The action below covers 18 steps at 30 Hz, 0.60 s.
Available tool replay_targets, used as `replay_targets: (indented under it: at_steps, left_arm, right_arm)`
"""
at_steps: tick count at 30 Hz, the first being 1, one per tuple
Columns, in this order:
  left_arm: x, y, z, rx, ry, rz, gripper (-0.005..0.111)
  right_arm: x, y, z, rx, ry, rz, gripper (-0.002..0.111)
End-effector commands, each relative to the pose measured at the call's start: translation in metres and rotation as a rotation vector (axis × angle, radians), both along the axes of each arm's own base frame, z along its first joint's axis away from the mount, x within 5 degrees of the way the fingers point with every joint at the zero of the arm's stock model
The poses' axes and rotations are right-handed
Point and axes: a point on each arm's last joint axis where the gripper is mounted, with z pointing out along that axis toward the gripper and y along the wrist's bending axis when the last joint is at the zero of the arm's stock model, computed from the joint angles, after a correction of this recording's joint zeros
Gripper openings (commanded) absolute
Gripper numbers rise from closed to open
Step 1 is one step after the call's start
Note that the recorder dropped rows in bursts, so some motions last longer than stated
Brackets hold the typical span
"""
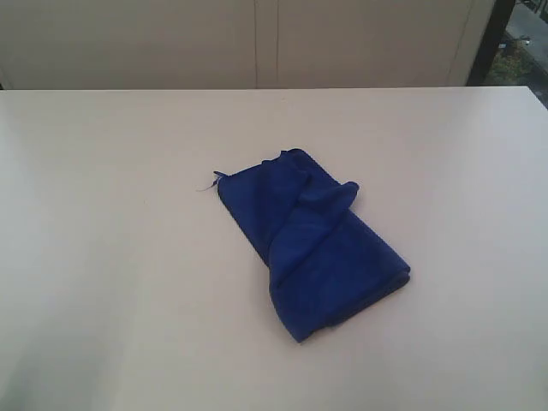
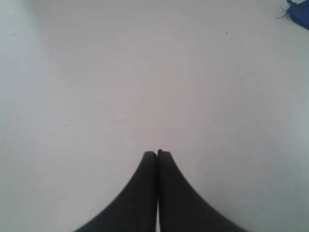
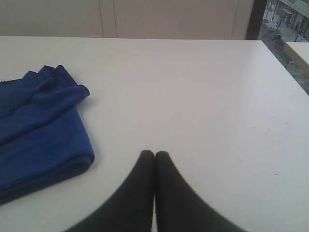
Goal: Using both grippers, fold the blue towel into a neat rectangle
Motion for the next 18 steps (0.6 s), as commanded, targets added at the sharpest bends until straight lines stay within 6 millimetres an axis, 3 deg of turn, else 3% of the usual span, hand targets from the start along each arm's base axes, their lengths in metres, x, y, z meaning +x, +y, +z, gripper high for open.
replay_targets:
  at_steps: [1, 6, 13, 18]
  left_arm:
    - [0.0, 0.0, -0.003, -0.009, 0.01, 0.004, 0.0]
    - [0.0, 0.0, -0.003, -0.009, 0.01, 0.004, 0.0]
    - [0.0, 0.0, -0.003, -0.009, 0.01, 0.004, 0.0]
    - [0.0, 0.0, -0.003, -0.009, 0.01, 0.004, 0.0]
  right_arm:
    - [0.0, 0.0, -0.001, 0.005, -0.003, -0.006, 0.0]
    - [0.001, 0.0, 0.003, 0.008, -0.049, -0.007, 0.0]
    - [0.002, -0.001, 0.031, 0.032, -0.364, -0.016, 0.0]
    - [0.001, -0.001, 0.04, 0.039, -0.459, -0.018, 0.0]
